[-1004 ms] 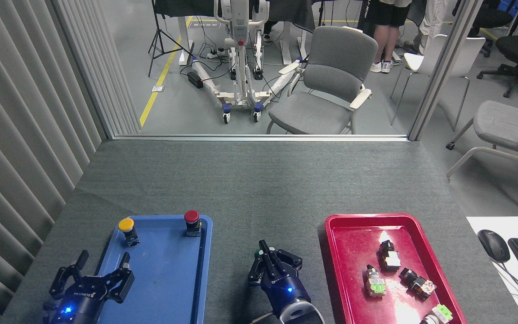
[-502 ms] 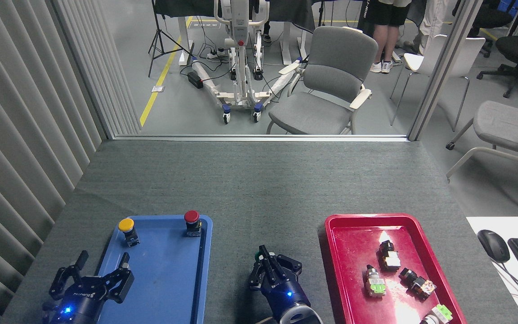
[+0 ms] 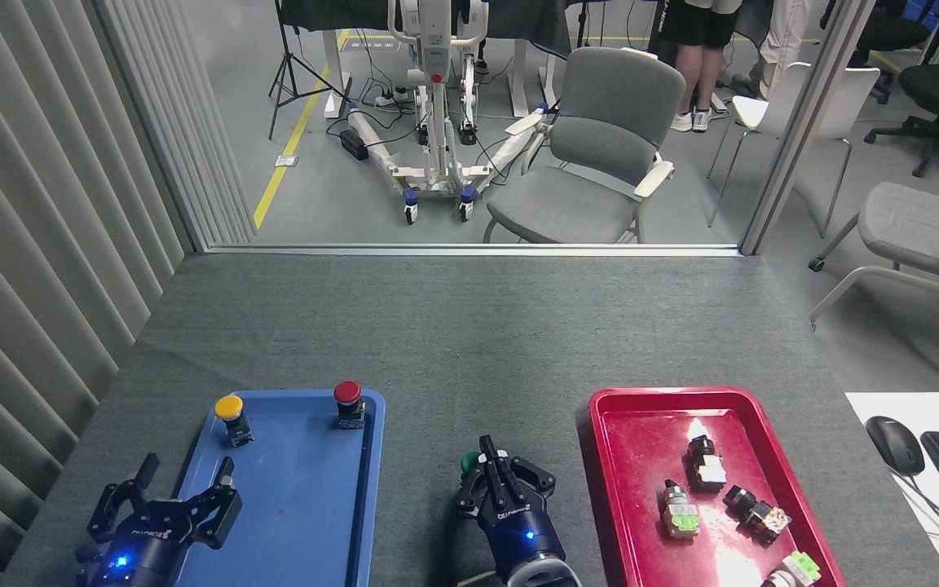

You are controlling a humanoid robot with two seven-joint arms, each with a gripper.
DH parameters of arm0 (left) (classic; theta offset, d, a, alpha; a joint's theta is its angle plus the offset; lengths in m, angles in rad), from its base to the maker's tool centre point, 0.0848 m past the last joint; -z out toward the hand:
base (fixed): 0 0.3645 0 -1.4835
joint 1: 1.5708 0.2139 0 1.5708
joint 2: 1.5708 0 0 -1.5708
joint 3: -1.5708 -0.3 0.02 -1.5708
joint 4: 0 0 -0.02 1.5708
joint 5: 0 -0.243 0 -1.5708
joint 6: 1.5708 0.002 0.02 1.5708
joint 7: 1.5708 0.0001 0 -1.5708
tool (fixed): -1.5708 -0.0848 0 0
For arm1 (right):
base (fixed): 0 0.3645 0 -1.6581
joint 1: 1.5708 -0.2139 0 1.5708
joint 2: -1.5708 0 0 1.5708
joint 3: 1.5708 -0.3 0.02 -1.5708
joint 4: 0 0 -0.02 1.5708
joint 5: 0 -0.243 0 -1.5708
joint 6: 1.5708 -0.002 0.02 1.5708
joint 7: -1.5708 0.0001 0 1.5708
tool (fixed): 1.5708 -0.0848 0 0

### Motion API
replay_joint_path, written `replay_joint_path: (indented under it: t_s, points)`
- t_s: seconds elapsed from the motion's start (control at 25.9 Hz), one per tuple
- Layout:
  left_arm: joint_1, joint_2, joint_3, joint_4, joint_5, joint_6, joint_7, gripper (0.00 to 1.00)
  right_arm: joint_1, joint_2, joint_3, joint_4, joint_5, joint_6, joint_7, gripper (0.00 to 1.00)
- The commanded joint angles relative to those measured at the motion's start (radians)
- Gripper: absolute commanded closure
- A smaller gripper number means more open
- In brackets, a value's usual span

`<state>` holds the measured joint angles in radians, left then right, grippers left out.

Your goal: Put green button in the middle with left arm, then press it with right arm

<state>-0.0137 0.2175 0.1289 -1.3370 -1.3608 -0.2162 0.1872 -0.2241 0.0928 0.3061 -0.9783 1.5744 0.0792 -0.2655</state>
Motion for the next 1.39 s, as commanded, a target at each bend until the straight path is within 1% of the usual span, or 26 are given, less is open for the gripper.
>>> replay_joint_path:
  t_s: [0.0, 0.04, 0.15, 0.19, 0.31, 0.46, 0.54, 0.62, 0.73, 0.85, 1.0, 1.2, 1.24, 1.35]
  points:
    - [0.000, 0.000, 0.000, -0.001, -0.001, -0.002, 0.008, 0.01, -0.001, 0.007, -0.008, -0.006, -0.033, 0.034, -0.026, 0.72]
    - [0.000, 0.000, 0.000, -0.001, -0.001, -0.002, 0.011, 0.01, -0.001, 0.013, -0.008, -0.006, -0.042, 0.065, -0.038, 0.67]
    - [0.000, 0.000, 0.000, -0.001, -0.001, -0.002, 0.011, 0.01, -0.001, 0.015, -0.008, -0.010, -0.048, 0.114, -0.070, 0.59]
    - [0.000, 0.000, 0.000, 0.001, -0.001, -0.002, 0.008, 0.01, -0.001, 0.015, -0.012, -0.010, -0.050, 0.119, -0.073, 0.53]
    - [0.000, 0.000, 0.000, 0.001, 0.000, 0.001, 0.006, 0.01, -0.005, 0.010, -0.024, -0.013, -0.051, 0.123, -0.073, 0.25]
    - [0.001, 0.000, 0.000, -0.001, 0.000, 0.003, 0.005, 0.01, 0.002, 0.001, -0.067, -0.025, -0.054, 0.122, -0.072, 0.05]
    - [0.001, 0.000, 0.000, 0.001, 0.000, 0.005, 0.005, 0.01, 0.003, -0.013, -0.081, -0.025, -0.056, 0.122, -0.072, 0.03]
    - [0.001, -0.001, 0.001, -0.001, 0.002, 0.005, 0.003, 0.01, 0.003, -0.036, -0.099, -0.029, -0.080, 0.116, -0.072, 0.02]
    - [0.000, -0.001, 0.001, 0.001, 0.009, 0.008, 0.002, 0.01, 0.011, -0.050, -0.102, -0.054, -0.108, 0.111, -0.072, 0.01]
    - [0.001, -0.001, 0.000, 0.001, 0.039, 0.001, 0.002, 0.01, 0.020, -0.079, -0.102, -0.074, -0.109, 0.099, -0.087, 0.01]
    - [0.001, -0.001, 0.000, -0.001, 0.045, 0.001, 0.002, 0.01, 0.069, -0.130, -0.122, -0.135, -0.113, 0.044, -0.129, 0.01]
    - [0.001, -0.001, 0.000, 0.001, 0.046, 0.005, 0.000, 0.01, 0.106, -0.219, -0.147, -0.200, -0.113, 0.021, -0.130, 0.00]
    - [0.001, -0.003, 0.000, -0.001, 0.046, 0.003, 0.000, 0.01, 0.107, -0.229, -0.151, -0.209, -0.114, 0.024, -0.129, 0.00]
    - [0.001, -0.007, 0.000, -0.001, 0.046, 0.005, -0.002, 0.01, 0.127, -0.234, -0.174, -0.233, -0.116, 0.034, -0.126, 0.00]
